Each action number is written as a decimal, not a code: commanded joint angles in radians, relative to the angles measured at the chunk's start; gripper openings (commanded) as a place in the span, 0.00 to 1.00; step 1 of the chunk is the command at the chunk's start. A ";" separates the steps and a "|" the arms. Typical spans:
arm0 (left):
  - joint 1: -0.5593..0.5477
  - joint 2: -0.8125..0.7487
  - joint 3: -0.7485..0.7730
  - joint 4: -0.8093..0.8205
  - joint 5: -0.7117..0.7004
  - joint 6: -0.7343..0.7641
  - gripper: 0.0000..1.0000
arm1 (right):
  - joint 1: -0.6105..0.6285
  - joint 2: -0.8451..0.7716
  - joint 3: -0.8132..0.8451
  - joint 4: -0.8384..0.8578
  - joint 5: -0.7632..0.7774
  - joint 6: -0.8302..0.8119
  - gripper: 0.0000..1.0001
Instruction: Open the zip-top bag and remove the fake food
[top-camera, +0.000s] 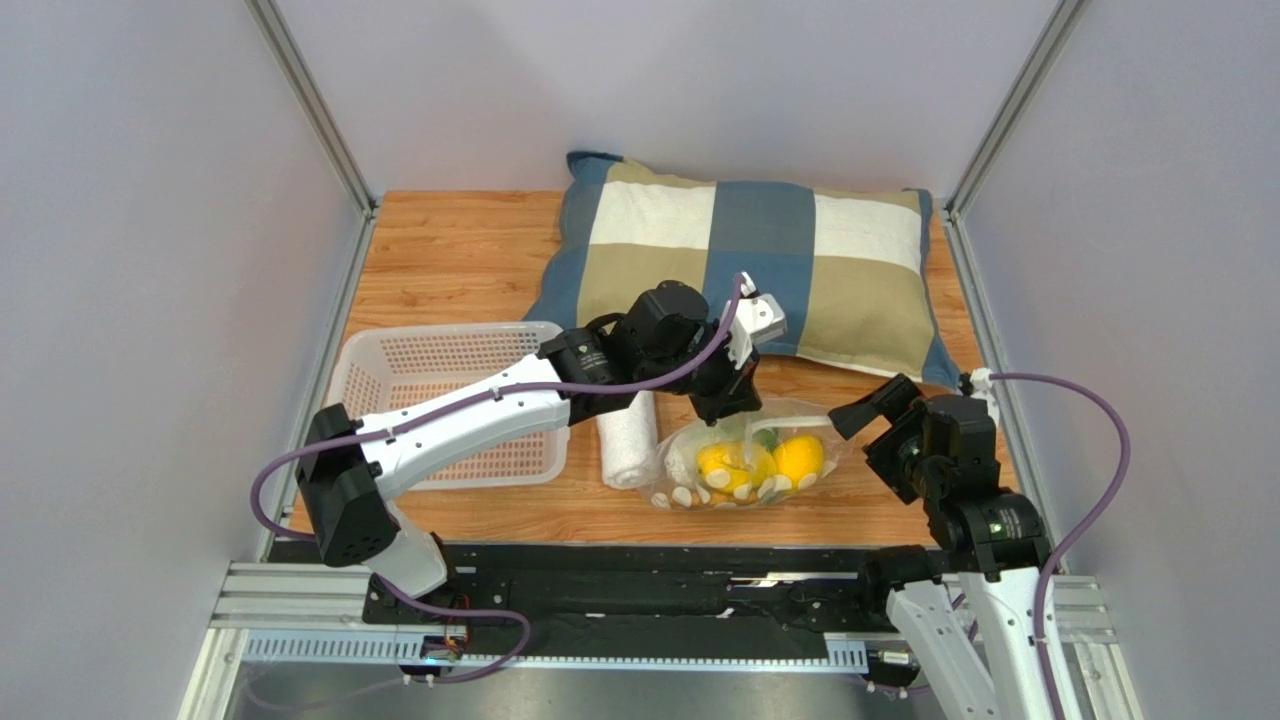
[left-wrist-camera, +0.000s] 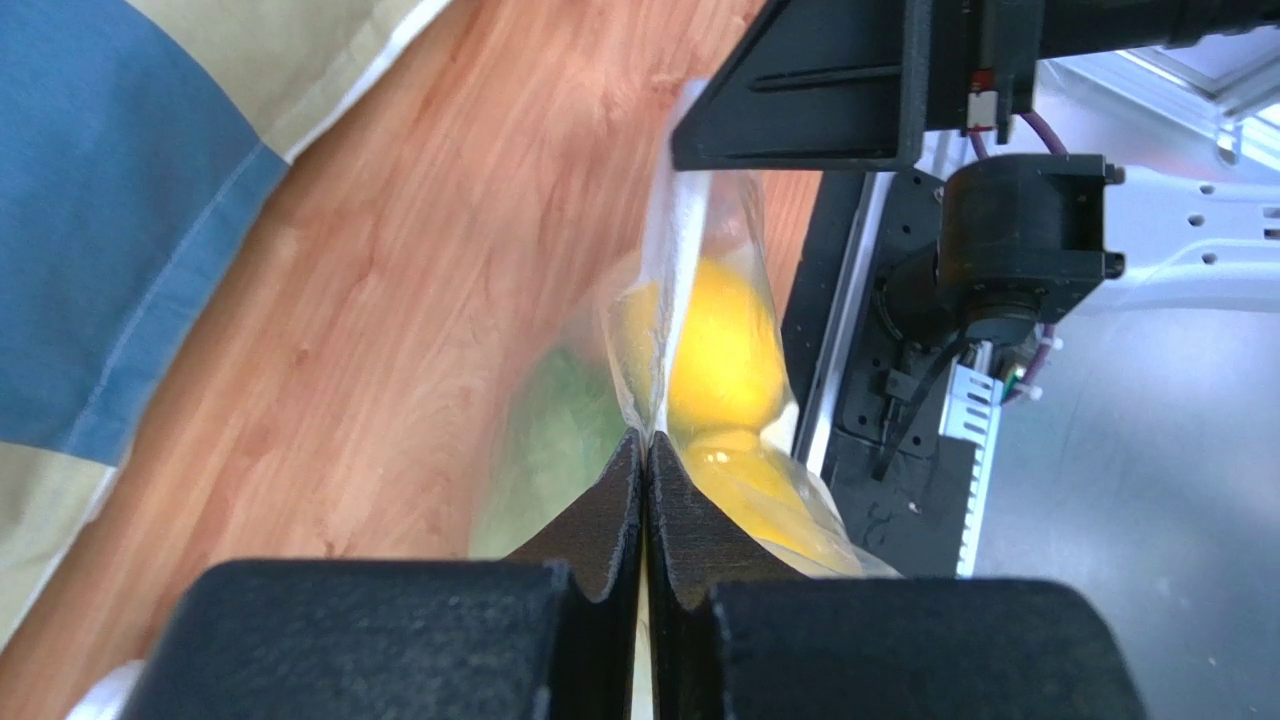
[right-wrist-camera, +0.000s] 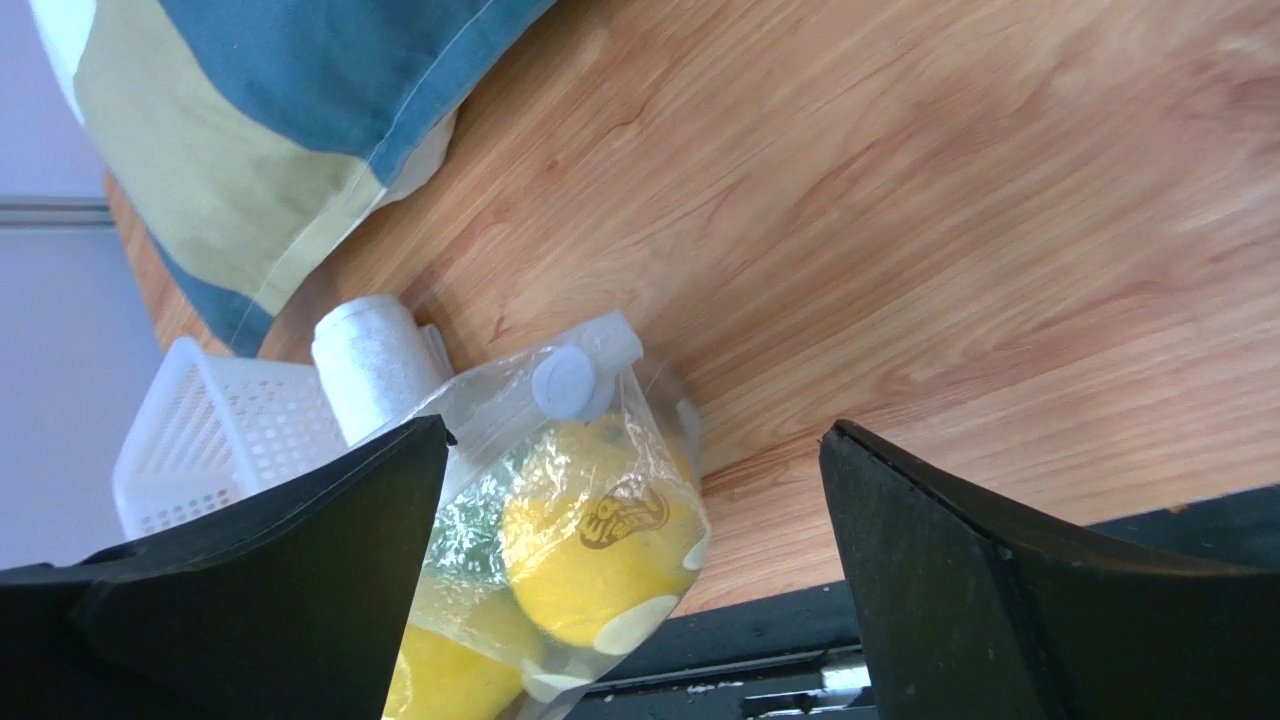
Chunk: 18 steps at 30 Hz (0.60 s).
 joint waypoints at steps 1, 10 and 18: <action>0.006 -0.010 -0.005 0.069 0.077 -0.043 0.00 | -0.004 -0.023 -0.064 0.187 -0.118 0.050 1.00; 0.007 0.018 -0.006 0.092 0.124 -0.046 0.00 | -0.004 -0.056 -0.154 0.285 -0.104 0.102 0.82; 0.012 0.002 -0.041 0.108 0.160 -0.034 0.00 | -0.004 -0.069 -0.188 0.495 -0.153 -0.093 0.42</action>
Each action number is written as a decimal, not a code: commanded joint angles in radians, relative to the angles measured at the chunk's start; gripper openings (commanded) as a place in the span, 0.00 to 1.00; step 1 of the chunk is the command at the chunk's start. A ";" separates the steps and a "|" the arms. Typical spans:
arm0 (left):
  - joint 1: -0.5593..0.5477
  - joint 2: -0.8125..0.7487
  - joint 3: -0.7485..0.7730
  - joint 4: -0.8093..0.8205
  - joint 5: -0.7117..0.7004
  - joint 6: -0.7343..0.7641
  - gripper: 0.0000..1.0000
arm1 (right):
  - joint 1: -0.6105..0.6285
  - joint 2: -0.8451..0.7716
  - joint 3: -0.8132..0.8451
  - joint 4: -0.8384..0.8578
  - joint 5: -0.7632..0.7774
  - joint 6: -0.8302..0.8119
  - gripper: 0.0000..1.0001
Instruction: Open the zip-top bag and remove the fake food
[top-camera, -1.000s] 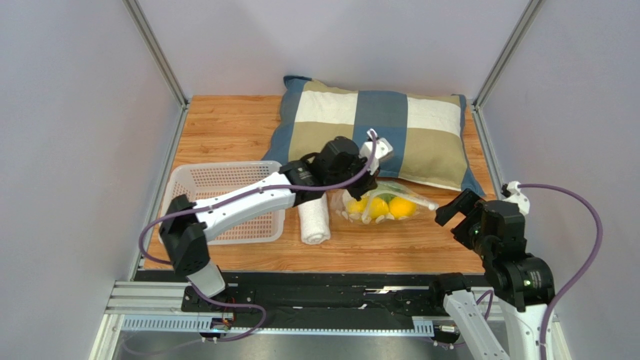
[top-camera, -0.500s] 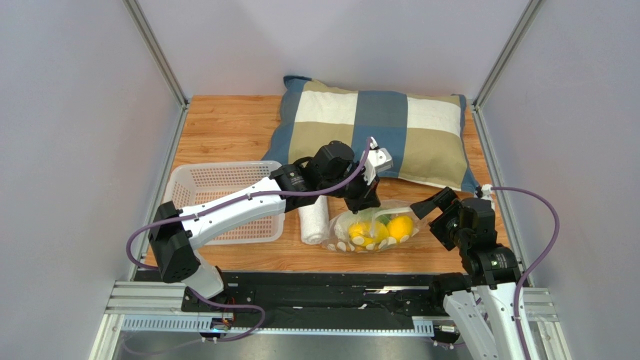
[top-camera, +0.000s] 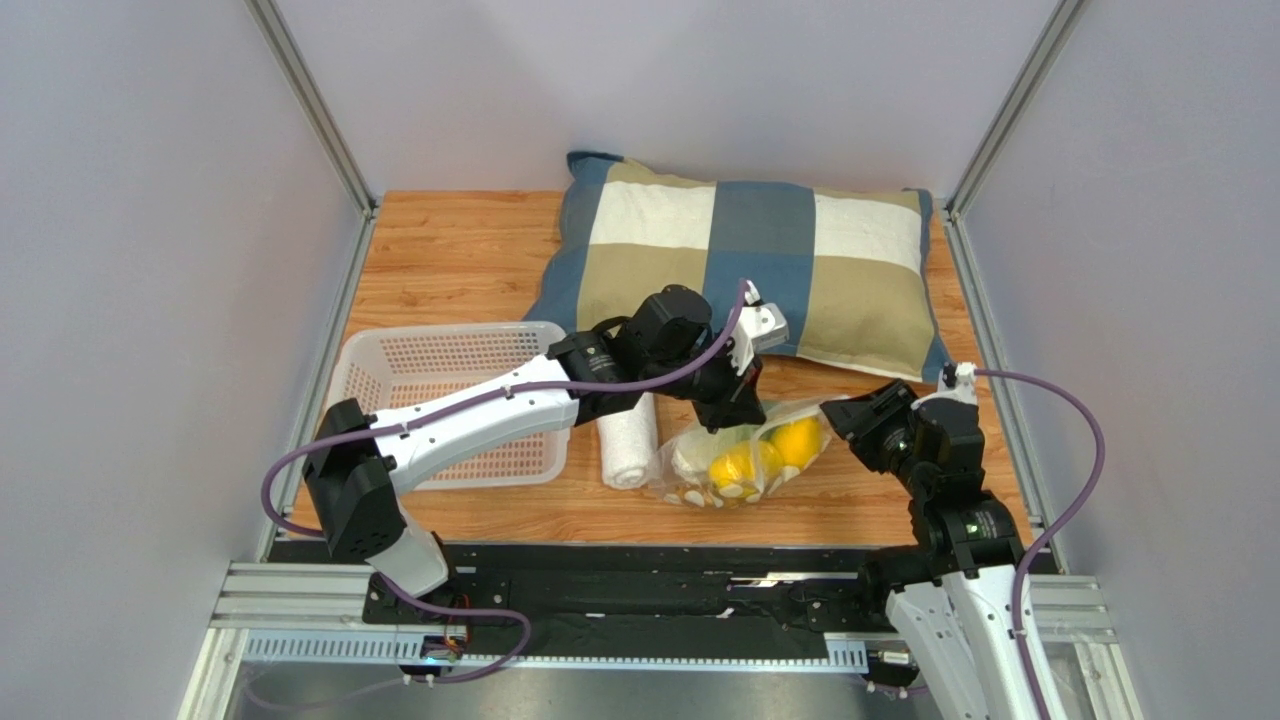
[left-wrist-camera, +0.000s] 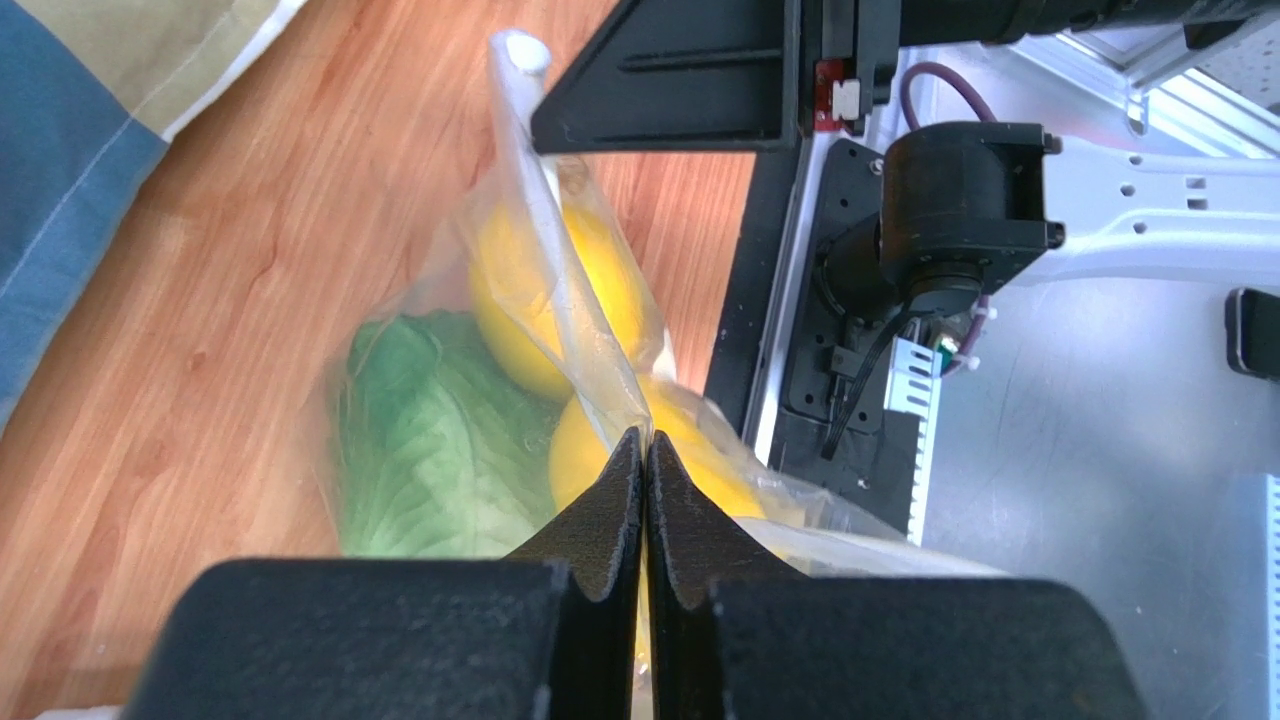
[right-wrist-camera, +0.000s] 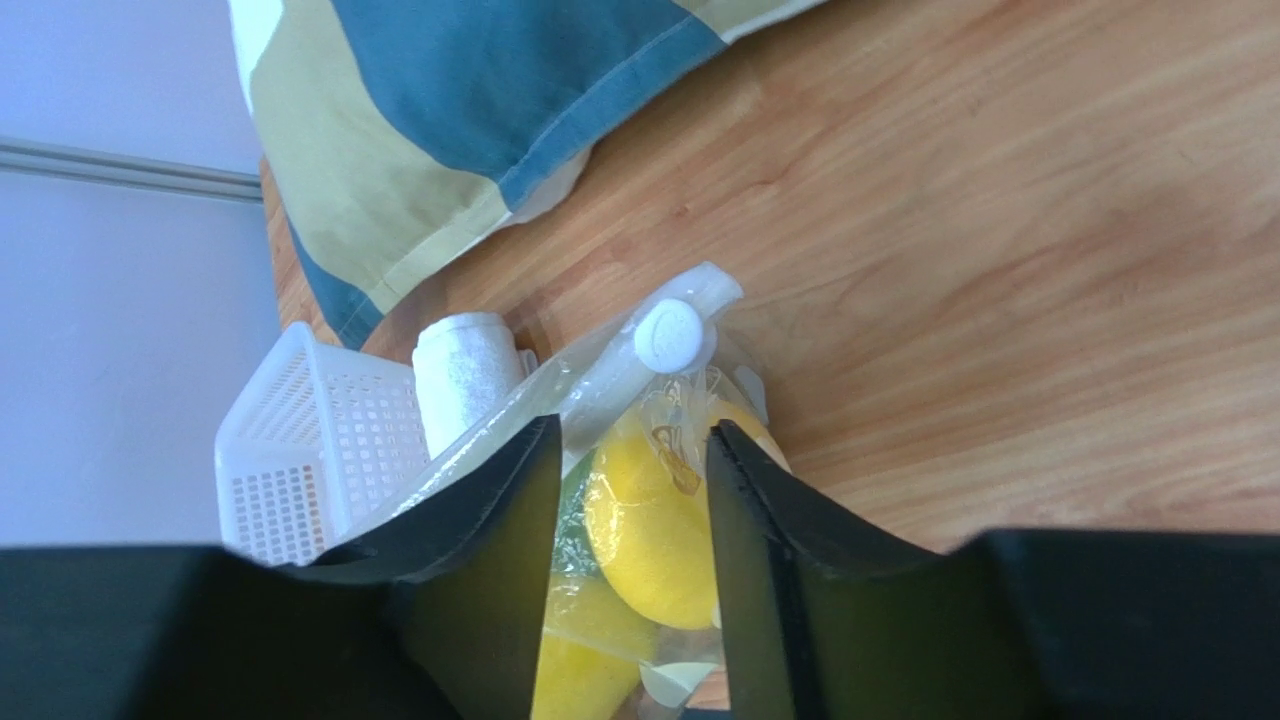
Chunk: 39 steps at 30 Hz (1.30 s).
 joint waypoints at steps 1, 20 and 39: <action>0.010 -0.029 -0.013 0.065 0.054 0.003 0.00 | -0.004 -0.017 0.000 0.183 -0.029 -0.168 0.40; 0.036 -0.006 -0.010 0.073 0.074 0.002 0.00 | -0.004 0.062 0.135 -0.038 0.118 -0.030 0.83; -0.277 0.180 0.103 0.088 -0.389 0.106 0.84 | -0.010 0.225 0.336 -0.395 0.491 0.004 0.98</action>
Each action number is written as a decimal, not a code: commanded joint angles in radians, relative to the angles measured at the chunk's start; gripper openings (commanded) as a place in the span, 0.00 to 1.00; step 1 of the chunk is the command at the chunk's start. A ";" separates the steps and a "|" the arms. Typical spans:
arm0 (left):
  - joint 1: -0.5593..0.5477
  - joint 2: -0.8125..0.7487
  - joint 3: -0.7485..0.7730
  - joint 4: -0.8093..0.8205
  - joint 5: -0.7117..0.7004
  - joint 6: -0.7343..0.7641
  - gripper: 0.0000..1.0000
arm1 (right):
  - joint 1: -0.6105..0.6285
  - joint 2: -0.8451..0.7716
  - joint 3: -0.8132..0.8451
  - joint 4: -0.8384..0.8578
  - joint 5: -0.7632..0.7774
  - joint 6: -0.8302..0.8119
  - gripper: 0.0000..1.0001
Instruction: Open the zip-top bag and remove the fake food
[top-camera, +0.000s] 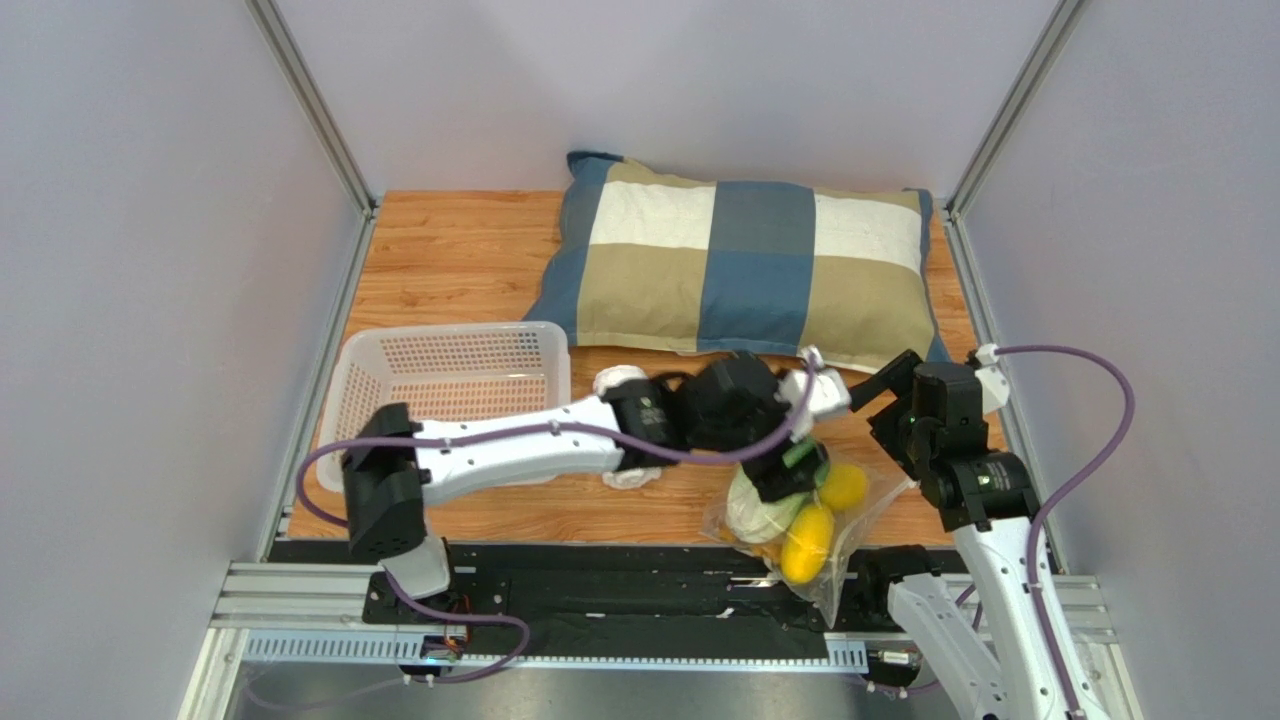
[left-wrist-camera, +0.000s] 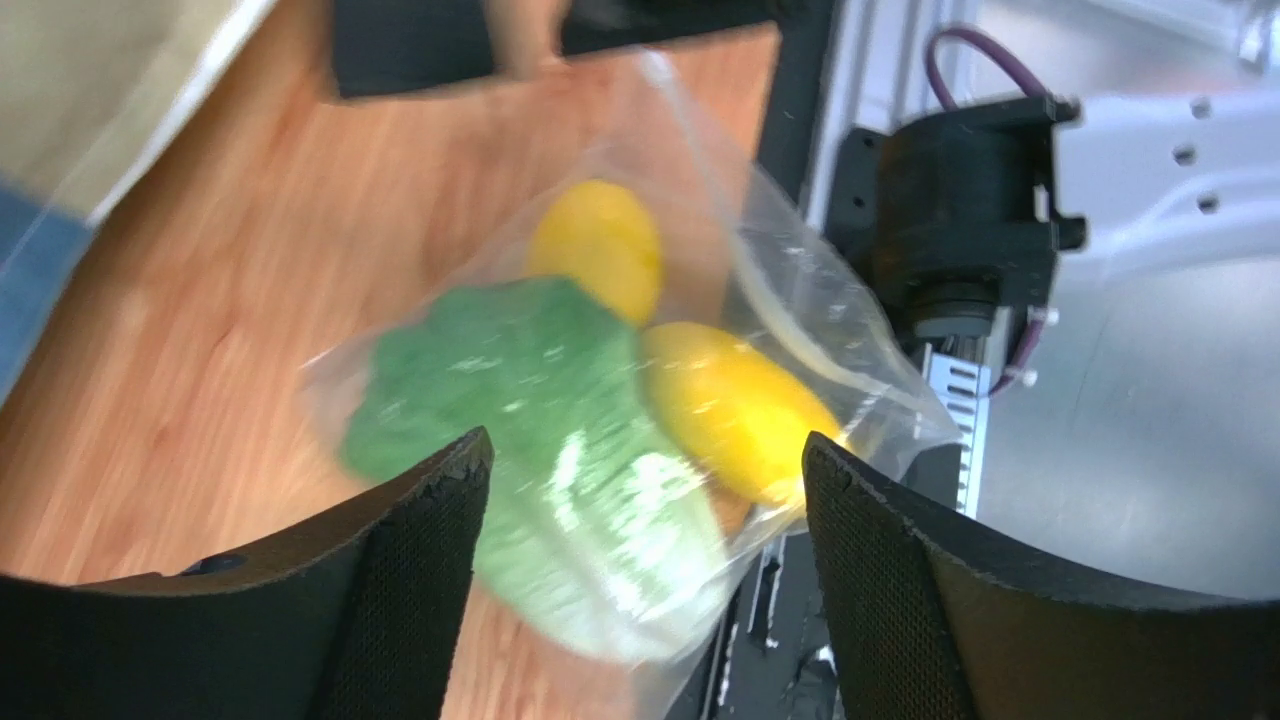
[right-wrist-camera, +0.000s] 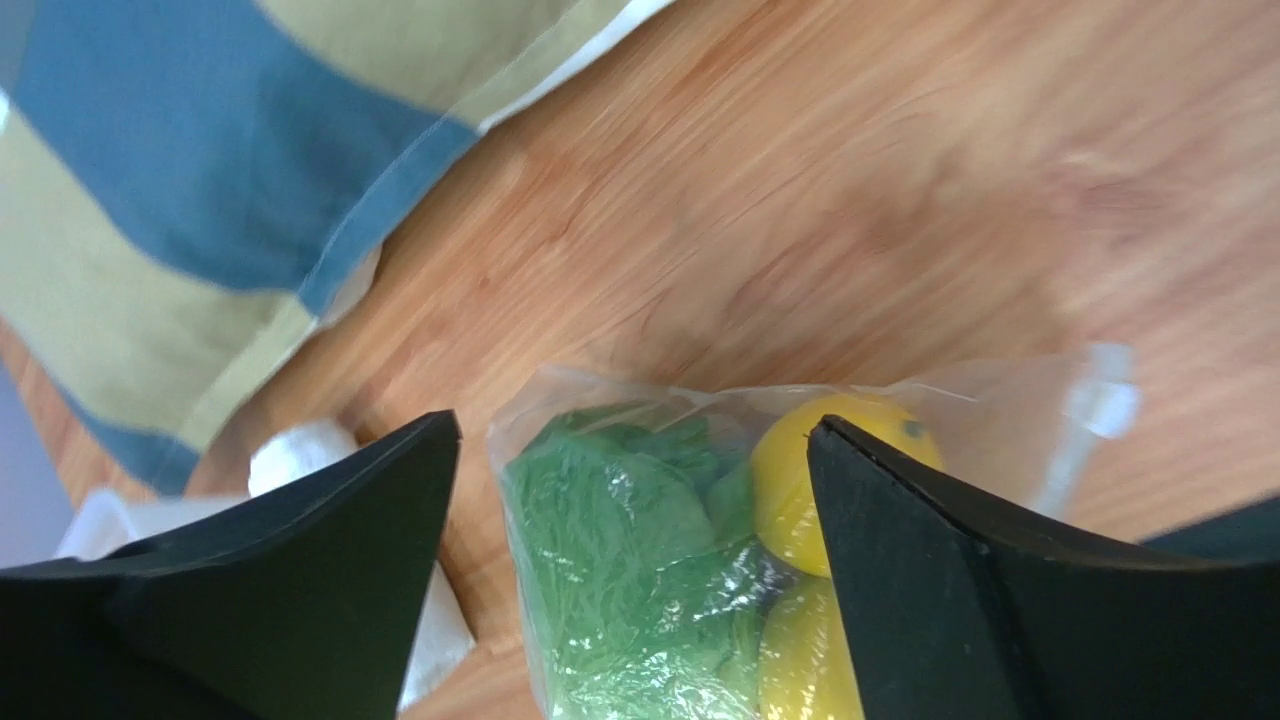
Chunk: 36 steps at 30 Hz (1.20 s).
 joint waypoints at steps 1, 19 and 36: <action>-0.123 0.140 0.099 0.047 -0.185 0.055 0.86 | -0.008 0.015 0.164 -0.236 0.263 0.009 0.98; 0.116 0.346 -0.036 0.119 -0.182 -0.103 0.67 | -0.011 -0.024 0.217 -0.267 0.202 -0.065 0.98; 0.139 0.167 0.019 0.049 -0.020 -0.029 0.79 | -0.014 0.090 -0.046 0.043 -0.055 -0.123 0.99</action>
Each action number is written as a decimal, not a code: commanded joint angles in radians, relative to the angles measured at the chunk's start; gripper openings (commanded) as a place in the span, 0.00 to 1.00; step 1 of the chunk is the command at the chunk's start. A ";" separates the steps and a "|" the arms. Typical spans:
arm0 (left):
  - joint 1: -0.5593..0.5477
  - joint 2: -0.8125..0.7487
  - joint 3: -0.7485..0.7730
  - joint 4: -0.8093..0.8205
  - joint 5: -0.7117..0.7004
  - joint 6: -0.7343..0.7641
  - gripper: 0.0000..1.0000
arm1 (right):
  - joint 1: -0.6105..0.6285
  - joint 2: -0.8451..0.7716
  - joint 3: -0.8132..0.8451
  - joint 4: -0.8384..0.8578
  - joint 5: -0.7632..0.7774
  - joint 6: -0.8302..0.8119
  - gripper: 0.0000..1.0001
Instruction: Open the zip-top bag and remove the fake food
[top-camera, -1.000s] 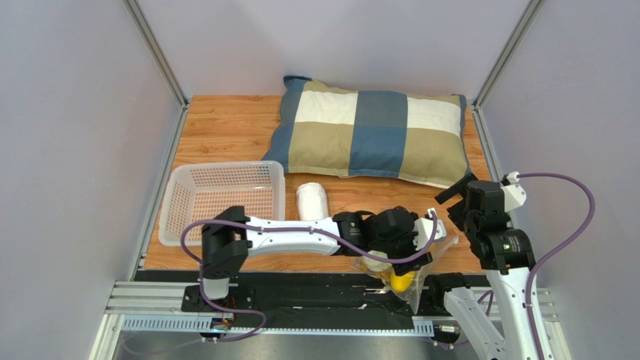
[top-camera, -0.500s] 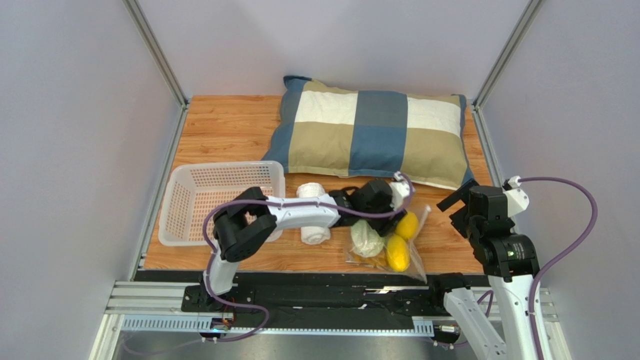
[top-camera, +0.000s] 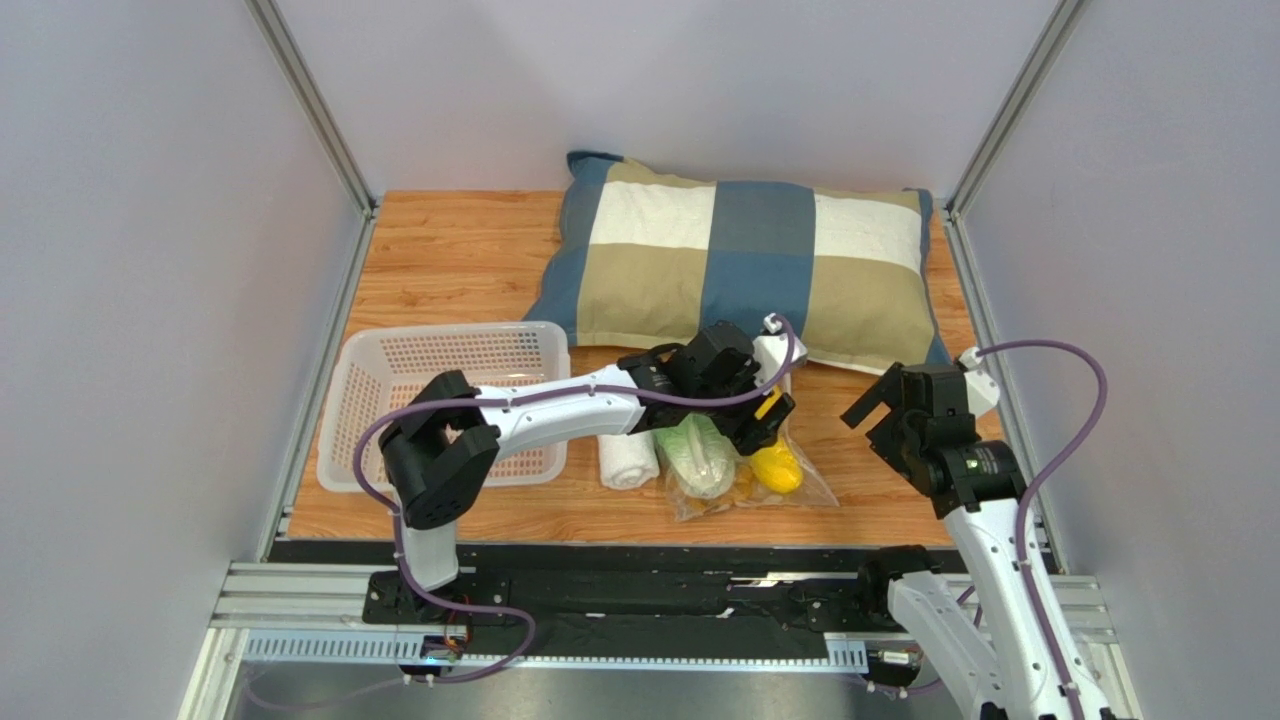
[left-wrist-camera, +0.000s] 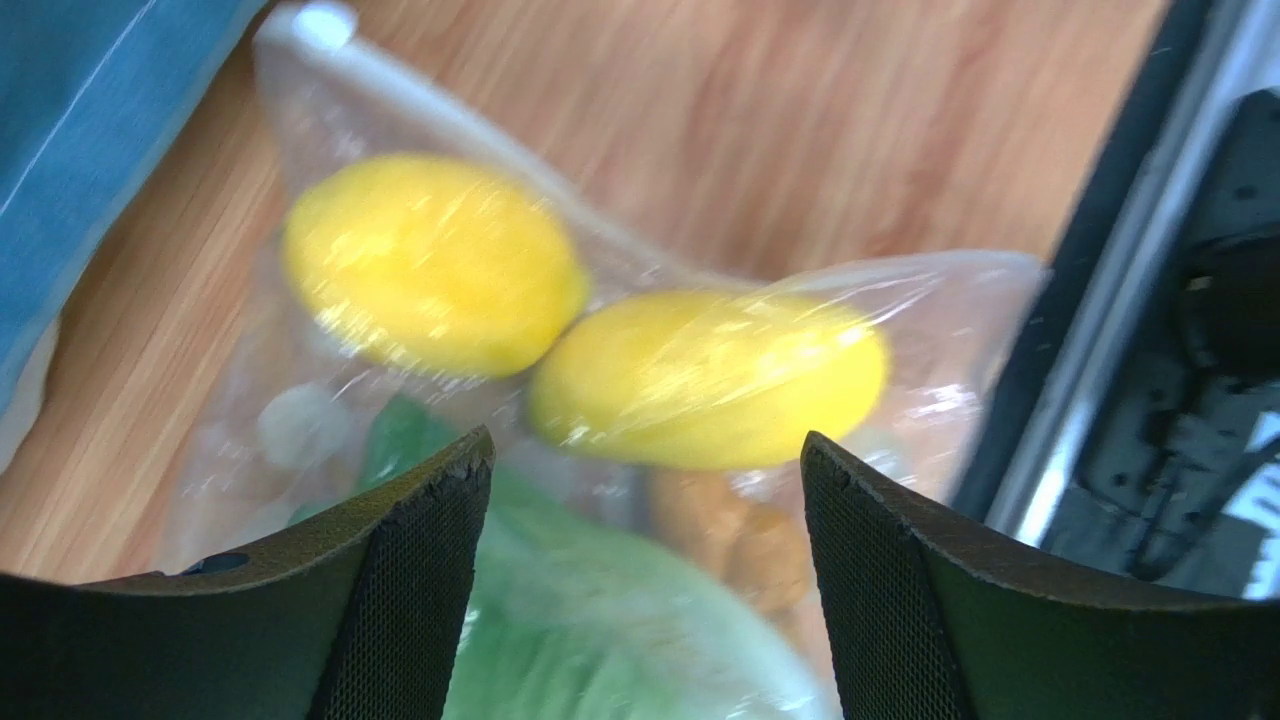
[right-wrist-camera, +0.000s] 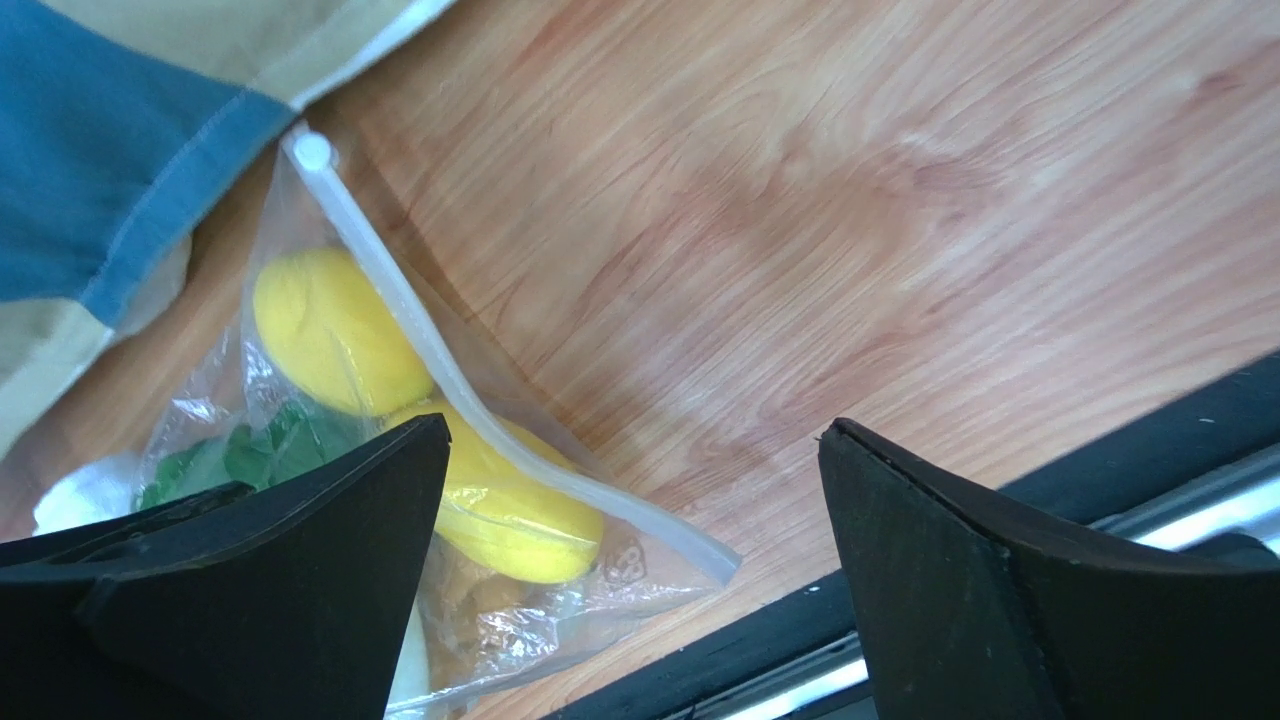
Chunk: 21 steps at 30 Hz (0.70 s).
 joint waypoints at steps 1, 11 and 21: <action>-0.025 -0.032 0.075 -0.024 0.033 -0.020 0.78 | -0.006 0.025 -0.123 0.247 -0.196 -0.048 0.99; -0.025 -0.231 -0.037 -0.001 0.073 -0.078 0.72 | -0.008 0.028 -0.424 0.636 -0.553 0.017 0.94; -0.206 -0.271 -0.102 0.065 -0.117 0.097 0.75 | -0.008 -0.074 -0.402 0.615 -0.698 0.097 0.09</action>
